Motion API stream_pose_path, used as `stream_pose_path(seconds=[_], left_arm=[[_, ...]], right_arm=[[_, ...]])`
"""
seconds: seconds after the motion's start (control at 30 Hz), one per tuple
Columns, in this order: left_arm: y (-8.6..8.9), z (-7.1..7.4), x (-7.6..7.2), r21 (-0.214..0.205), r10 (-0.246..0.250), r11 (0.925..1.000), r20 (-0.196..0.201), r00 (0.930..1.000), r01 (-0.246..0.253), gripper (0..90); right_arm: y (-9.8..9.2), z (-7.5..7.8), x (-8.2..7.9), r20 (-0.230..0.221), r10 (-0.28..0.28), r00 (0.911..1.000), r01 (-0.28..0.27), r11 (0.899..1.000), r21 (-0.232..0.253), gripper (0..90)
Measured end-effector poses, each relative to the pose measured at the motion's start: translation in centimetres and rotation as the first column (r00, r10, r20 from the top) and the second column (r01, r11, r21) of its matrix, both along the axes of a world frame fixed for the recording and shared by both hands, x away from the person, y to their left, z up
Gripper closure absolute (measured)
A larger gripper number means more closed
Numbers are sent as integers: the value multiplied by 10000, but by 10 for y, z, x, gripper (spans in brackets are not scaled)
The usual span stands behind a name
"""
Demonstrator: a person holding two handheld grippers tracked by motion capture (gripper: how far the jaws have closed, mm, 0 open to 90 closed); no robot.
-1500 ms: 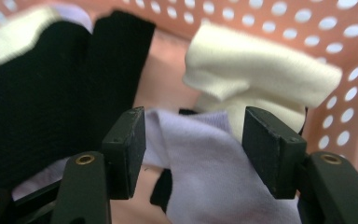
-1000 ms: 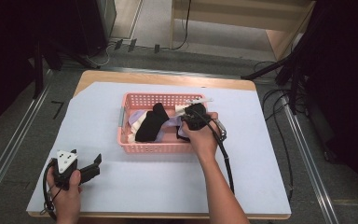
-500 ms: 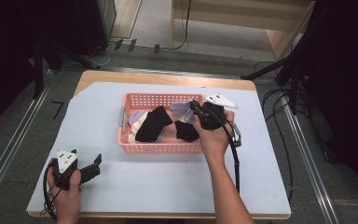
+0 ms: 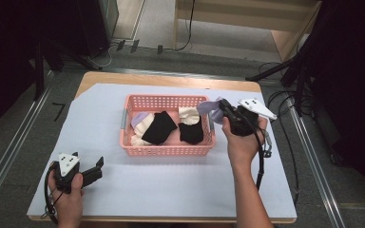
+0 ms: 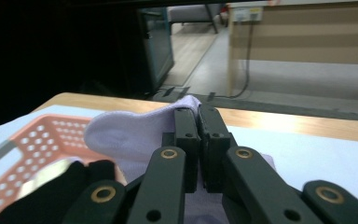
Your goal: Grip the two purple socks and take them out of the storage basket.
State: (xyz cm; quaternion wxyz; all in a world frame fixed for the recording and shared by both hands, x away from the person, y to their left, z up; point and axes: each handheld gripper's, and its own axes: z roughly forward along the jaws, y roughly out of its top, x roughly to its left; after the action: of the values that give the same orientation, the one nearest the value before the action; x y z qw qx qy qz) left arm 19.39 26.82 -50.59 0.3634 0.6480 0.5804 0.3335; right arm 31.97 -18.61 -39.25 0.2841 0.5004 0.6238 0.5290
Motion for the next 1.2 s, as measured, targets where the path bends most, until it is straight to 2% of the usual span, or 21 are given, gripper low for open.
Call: stream_pose_path(seconds=[0.1,0.3,0.4,0.43,0.47,0.5,0.53,0.6,0.63,0.67,0.7,0.73,0.77,0.83,0.9,0.93,1.0,1.03,1.1,1.13,1.2], left_arm=[[0,0,0,-19,25,10000,25,10000,-24,140],[0,0,0,-23,25,10000,27,10000,-25,140],[0,0,0,-20,32,10000,18,10000,-32,140],[0,0,0,-12,51,10000,20,10000,-51,140],[0,0,0,-12,51,10000,20,10000,-51,140],[0,0,0,-1,62,10000,32,10000,-62,140],[0,0,0,10,64,10000,36,10000,-64,140],[0,0,0,-19,85,10000,62,9999,-85,139],[0,0,0,-7,102,9999,36,9999,-102,140],[0,0,0,-7,102,9999,36,9999,-102,139],[0,0,0,-6,94,10000,40,9999,-94,139],[0,0,0,-5,85,10000,63,9999,-85,139],[0,0,0,-4,89,10000,65,9999,-89,139],[0,0,0,-16,99,10000,55,9999,-99,139],[0,0,-1,-43,88,10000,25,10000,-88,139],[0,0,-1,-43,88,10000,25,10000,-88,140],[1,0,-1,-57,75,10000,42,10000,-75,139],[1,0,-1,-57,75,10000,42,10000,-75,139],[1,0,-1,-67,69,10000,42,10000,-69,140],[1,0,-1,-79,71,9999,48,10000,-71,140],[1,0,-1,-150,60,9999,53,10000,-59,139]], right_arm=[[-18,-4,-5,-50,-369,9993,369,9993,-39,879],[-52,-30,-12,-499,-1136,9923,1119,9931,-353,879],[-66,-49,-17,-953,-1490,9842,1448,9882,-499,881],[-71,-63,-20,-1365,-1672,9764,1604,9853,-597,879],[-71,-63,-20,-1365,-1672,9764,1604,9853,-597,879],[-73,-70,-21,-1625,-1773,9706,1691,9836,-631,868],[-75,-77,-23,-1968,-1812,9636,1776,9834,-361,807],[-75,-80,-25,-2053,-1701,9638,1753,9845,75,667],[-69,-76,-27,-1803,-1446,9729,1503,9885,185,593],[-69,-76,-27,-1803,-1446,9729,1503,9885,185,593],[-57,-68,-28,-1451,-1136,9829,1149,9934,8,568],[-48,-63,-28,-1318,-942,9868,951,9955,6,562],[-48,-63,-28,-1318,-942,9868,951,9955,6,562],[-19,-48,-26,-1117,-251,9934,254,9997,6,580],[3,-42,-23,-1067,267,9939,-282,9995,-123,606],[3,-42,-23,-1067,267,9939,-282,9995,-123,606],[41,-38,-16,-1325,1070,9854,-1133,9927,-410,639],[41,-38,-16,-1325,1070,9854,-1133,9927,-410,639],[73,-42,-7,-1704,1722,9702,-1841,9813,-568,663],[73,-42,-7,-1704,1722,9702,-1841,9813,-568,663],[97,-47,4,-2224,2059,9530,-2219,9738,-493,658]])
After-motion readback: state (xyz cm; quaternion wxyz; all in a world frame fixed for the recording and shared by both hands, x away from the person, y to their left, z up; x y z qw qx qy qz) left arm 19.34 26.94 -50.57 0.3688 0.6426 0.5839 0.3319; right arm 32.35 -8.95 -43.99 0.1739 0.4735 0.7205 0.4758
